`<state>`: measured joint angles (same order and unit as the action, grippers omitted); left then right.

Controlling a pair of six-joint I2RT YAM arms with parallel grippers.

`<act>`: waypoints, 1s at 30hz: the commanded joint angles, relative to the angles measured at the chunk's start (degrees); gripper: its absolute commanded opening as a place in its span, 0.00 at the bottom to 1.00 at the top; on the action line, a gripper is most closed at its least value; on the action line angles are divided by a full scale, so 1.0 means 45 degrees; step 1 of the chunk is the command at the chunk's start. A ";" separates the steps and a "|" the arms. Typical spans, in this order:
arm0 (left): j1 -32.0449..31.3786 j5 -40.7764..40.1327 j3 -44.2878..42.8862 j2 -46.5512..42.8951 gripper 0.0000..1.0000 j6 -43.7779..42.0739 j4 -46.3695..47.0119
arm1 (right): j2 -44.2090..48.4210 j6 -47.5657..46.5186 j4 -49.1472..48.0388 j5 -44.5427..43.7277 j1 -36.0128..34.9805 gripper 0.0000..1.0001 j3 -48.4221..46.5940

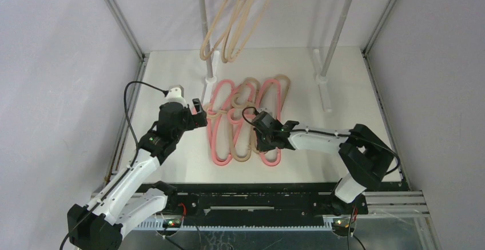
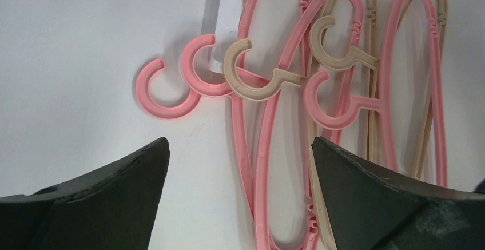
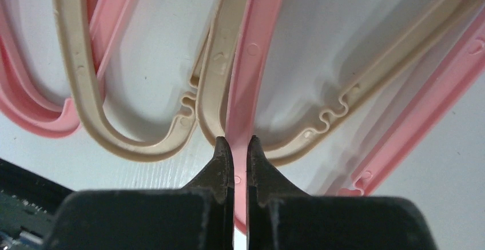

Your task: Organize the hangers

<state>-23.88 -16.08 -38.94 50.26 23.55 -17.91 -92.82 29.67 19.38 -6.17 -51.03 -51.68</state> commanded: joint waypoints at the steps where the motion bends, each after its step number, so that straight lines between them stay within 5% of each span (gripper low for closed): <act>1: -0.0084 0.0180 -0.0052 -0.0033 1.00 0.0149 0.0500 | 0.1616 -0.0025 0.0532 -0.0198 0.0104 0.00 -0.0237; 8: -0.0079 0.0084 -0.0105 -0.0242 0.99 0.0106 0.0398 | 0.4931 -0.0068 0.2082 -0.0075 0.1283 0.00 -0.0190; 12: -0.0073 0.0173 -0.0173 -0.0265 0.99 0.0099 0.0358 | 0.6244 -0.0073 0.1746 0.2078 0.3364 0.00 0.0136; 20: -0.0067 0.0089 -0.0155 -0.0469 0.99 0.0095 0.0339 | 0.6787 0.1094 -0.1523 0.9355 0.7420 0.00 0.0108; 26: -0.0084 0.0037 -0.0188 -0.0480 0.99 0.0022 0.0299 | 0.6445 0.3312 -0.4350 1.2137 0.9101 0.00 -0.1232; 30: -0.0068 0.0081 -0.0273 -0.0444 0.99 0.0020 0.0284 | 0.6051 0.4608 -0.5951 1.2252 0.9521 0.00 -0.2675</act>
<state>-23.90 -15.88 -38.94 48.88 23.53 -17.93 -65.01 42.85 7.73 42.70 -9.63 -55.35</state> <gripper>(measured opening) 0.994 0.029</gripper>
